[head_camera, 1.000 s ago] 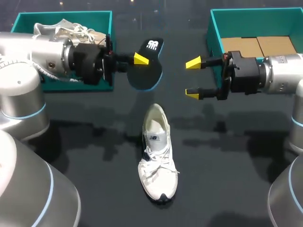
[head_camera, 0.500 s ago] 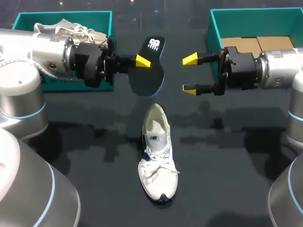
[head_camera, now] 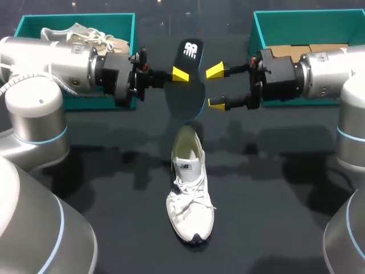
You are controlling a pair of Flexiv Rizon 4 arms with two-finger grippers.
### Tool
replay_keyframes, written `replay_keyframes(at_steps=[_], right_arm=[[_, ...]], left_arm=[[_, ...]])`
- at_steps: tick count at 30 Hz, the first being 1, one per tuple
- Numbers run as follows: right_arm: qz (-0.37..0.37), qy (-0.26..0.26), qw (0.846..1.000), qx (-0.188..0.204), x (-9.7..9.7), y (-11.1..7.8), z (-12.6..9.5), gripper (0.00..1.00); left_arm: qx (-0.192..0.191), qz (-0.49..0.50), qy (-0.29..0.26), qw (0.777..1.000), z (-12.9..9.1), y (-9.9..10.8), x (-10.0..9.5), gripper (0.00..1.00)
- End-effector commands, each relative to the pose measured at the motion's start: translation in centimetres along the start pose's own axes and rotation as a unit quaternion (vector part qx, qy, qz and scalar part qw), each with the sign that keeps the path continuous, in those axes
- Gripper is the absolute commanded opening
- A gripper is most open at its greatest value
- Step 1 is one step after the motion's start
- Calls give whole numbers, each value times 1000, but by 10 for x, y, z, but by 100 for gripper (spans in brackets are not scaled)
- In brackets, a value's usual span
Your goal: Take the shoe out of the shoebox, open the shoe tongue, remove and reinsert the insole, then place the shoe into the shoebox
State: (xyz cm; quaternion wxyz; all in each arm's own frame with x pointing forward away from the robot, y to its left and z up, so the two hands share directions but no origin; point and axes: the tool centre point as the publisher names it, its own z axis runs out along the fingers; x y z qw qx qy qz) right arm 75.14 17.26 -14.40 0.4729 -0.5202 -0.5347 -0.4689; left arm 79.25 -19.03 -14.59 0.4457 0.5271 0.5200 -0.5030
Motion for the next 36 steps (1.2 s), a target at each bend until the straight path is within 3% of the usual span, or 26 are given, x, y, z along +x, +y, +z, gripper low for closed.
replay_keyframes(at_steps=[1,4,7,20,24,30,33,36], right_arm=[[-6,7,1000,4,-6,6,13,70],[-9,9,1000,3,-8,5,17,66],[-10,11,1000,3,-9,4,19,55],[-7,11,1000,3,-12,7,29,47],[-6,14,1000,6,-13,8,31,40],[-2,15,1000,4,-15,7,32,26],[-3,15,1000,3,-15,7,33,0],[-5,14,1000,1,-14,7,33,0]], left_arm=[[-13,2,-2,1000,9,0,1,0],[-20,7,-4,1000,11,1,1,0],[-29,12,-3,999,13,5,3,0],[-53,34,6,998,21,16,8,0],[-55,38,7,998,22,17,9,0],[-59,46,12,997,23,18,11,0],[-59,47,12,997,24,18,12,0],[-57,48,15,997,24,17,13,0]])
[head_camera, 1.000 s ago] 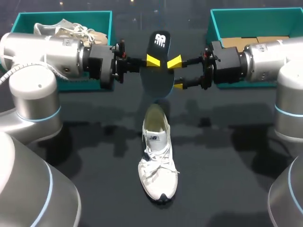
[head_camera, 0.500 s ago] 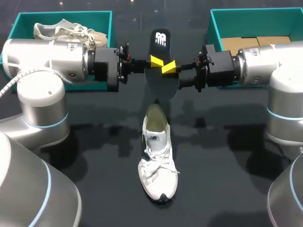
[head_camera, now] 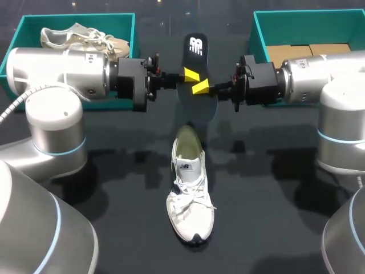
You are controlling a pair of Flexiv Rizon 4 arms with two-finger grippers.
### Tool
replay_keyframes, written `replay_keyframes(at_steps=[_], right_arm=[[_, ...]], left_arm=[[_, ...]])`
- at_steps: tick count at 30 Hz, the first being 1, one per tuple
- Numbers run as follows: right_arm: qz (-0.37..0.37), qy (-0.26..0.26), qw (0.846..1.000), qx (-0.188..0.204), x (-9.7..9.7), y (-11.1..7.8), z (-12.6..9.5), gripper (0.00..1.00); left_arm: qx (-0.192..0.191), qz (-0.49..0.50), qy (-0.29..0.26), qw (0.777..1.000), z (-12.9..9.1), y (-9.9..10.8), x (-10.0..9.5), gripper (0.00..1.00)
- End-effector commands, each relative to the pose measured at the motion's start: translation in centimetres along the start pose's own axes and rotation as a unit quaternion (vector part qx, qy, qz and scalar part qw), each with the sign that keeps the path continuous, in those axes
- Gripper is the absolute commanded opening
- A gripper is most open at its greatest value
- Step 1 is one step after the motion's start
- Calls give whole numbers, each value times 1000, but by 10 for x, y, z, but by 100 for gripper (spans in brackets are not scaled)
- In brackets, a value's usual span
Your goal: Take the shoe out of the shoebox, open the shoe tongue, remove and reinsert the insole, then place the shoe into the shoebox
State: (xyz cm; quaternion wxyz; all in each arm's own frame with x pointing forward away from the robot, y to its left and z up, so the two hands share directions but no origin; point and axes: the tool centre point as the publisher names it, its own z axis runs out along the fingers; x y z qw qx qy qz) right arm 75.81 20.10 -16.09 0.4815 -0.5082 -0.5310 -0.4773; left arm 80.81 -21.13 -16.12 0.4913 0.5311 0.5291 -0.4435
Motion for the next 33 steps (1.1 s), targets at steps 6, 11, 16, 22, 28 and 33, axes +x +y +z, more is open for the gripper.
replay_keyframes(at_steps=[6,11,16,22,28,33], right_arm=[[-9,-4,1000,-5,-1,0,-1,0],[-21,-6,1000,-5,-1,2,-7,0],[-32,-13,999,-1,-3,6,-10,0],[-32,-13,999,-1,-3,6,-10,0],[-32,-13,999,-1,-3,6,-10,0],[-63,11,997,-37,-7,21,-21,0]], left_arm=[[13,-27,16,999,-12,-7,-1,100],[10,-98,79,992,-45,-12,-2,100],[7,-120,165,979,-59,-15,3,100],[7,-120,165,979,-59,-15,3,100],[7,-120,165,979,-59,-15,3,100],[-76,-256,252,930,-55,-15,16,100]])
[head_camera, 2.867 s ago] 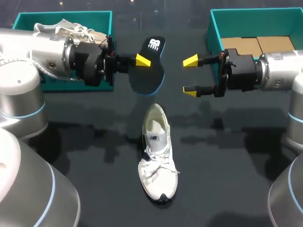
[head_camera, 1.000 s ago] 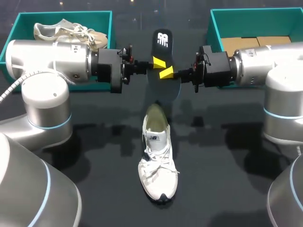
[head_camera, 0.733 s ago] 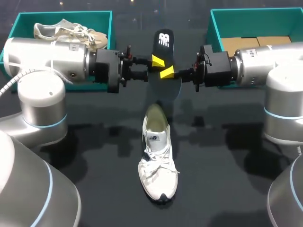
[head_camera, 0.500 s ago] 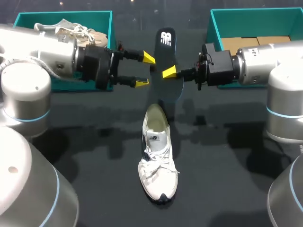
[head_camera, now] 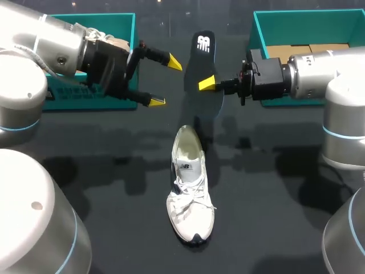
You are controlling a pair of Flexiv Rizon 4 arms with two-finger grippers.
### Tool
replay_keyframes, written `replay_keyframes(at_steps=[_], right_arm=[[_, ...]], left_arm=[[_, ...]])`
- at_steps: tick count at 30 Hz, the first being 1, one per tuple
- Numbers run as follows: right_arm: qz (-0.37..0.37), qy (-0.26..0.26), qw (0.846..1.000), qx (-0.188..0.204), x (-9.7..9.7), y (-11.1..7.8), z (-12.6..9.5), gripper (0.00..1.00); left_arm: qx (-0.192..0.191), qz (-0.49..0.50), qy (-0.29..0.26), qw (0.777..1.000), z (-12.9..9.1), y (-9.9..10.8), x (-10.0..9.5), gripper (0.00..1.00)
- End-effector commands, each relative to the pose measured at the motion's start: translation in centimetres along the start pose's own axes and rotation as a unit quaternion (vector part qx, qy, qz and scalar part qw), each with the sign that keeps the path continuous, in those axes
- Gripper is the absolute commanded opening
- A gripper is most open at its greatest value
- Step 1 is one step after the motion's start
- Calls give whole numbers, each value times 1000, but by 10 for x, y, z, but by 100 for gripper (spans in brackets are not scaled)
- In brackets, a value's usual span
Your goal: Take the shoe out of the shoebox, open the shoe tongue, remove and reinsert the insole, then place the shoe into the shoebox
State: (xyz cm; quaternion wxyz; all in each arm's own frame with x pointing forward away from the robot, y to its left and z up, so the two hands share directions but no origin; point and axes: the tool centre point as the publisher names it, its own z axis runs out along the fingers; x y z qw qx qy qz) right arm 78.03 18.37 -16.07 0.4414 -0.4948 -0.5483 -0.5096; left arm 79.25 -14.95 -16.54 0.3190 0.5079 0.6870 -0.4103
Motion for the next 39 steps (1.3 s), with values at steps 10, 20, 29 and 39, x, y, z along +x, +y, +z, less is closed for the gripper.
replay_keyframes(at_steps=[10,20,29,39], right_arm=[[-52,17,998,-41,-22,2,-9,0],[-52,17,998,-41,-22,2,-9,0],[-128,29,990,-46,-37,-19,-2,0],[-147,25,988,-34,-45,-26,2,0]], left_arm=[[-100,-326,157,927,-4,11,32,100],[-100,-326,157,927,-4,11,32,100],[-133,-495,186,838,-8,-1,75,100],[-162,-514,195,820,-15,-10,98,100]])
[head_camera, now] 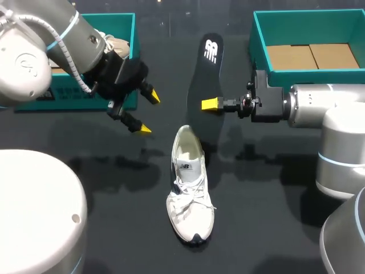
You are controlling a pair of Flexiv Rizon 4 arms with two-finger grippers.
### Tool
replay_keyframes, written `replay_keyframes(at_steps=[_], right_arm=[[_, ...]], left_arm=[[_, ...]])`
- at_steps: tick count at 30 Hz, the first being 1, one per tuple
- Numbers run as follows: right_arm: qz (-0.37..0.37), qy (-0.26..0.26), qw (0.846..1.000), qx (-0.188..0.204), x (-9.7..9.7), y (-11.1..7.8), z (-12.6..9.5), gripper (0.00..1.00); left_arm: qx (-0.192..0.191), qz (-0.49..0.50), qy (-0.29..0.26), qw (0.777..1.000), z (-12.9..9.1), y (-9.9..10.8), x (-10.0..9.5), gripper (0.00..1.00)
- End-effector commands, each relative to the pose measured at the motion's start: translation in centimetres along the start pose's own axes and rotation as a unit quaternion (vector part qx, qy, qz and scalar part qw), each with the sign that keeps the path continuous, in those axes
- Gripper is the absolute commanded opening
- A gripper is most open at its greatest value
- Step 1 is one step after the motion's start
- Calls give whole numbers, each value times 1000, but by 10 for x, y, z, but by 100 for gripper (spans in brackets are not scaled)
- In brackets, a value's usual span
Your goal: Take the shoe out of the shoebox, open the shoe tongue, remove and reinsert the insole, then place the shoe into the shoebox
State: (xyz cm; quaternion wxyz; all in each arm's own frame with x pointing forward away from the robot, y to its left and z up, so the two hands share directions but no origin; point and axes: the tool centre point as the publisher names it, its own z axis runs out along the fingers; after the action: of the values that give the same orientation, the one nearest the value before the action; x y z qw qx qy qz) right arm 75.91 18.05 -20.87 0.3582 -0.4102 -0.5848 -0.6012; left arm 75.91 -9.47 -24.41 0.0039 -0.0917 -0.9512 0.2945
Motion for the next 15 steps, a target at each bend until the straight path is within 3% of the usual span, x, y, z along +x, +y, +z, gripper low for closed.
replay_keyframes(at_steps=[1,6,11,15], right_arm=[[0,-1,1000,1,0,0,1,0],[0,-1,1000,1,0,0,1,0],[-16,26,1000,-3,-27,-10,14,0],[-37,43,998,-8,-38,-17,21,0]], left_arm=[[-5,1,-2,1000,-4,-3,3,100],[-8,-6,-1,1000,1,-3,2,100],[-17,-32,13,999,38,21,-4,100],[-5,-20,25,999,49,30,1,100]])
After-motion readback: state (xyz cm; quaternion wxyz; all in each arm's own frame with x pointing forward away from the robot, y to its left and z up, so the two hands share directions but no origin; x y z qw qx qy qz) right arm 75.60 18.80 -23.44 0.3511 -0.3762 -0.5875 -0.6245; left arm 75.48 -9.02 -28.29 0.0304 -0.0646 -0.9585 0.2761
